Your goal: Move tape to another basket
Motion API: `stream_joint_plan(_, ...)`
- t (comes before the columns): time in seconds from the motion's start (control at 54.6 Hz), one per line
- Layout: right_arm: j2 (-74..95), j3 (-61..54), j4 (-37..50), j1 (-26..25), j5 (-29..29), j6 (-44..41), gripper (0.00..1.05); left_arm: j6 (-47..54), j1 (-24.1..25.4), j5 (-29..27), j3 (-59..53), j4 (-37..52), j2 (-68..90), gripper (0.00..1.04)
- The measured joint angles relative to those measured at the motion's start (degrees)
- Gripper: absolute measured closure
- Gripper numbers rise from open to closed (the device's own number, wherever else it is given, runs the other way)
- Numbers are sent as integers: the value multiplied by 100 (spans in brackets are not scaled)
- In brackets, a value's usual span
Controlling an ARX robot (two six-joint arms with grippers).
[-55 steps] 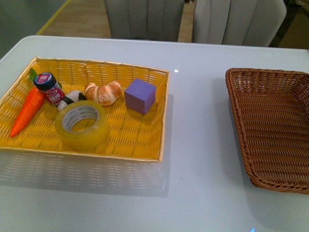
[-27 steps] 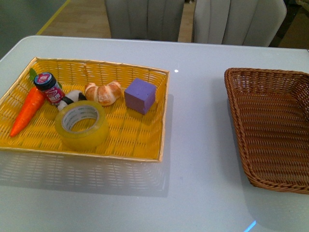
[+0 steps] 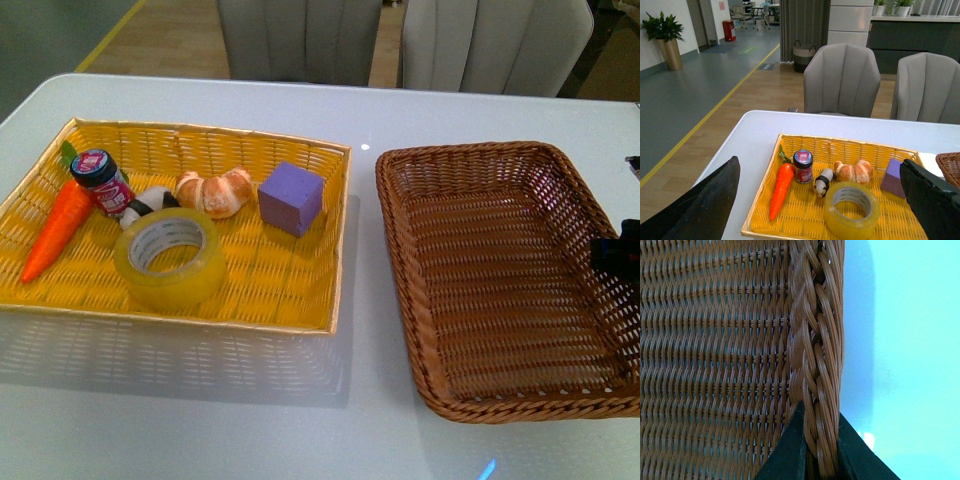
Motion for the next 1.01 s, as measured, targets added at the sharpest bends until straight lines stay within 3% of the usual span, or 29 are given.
stream_joint_plan(0.513, -87, -131, -267, 787, 299, 1683, 100, -2, 0, 0, 0, 0, 0, 9)
stream_joint_plan(0.659, -90, -214, -116, 896, 485, 1797, 99, 0, 0, 0, 0, 0, 0, 9)
stream_joint_plan(1.007, -538, -590, 315, 763, 612, 1473, 44, -2, 0, 0, 0, 0, 0, 9)
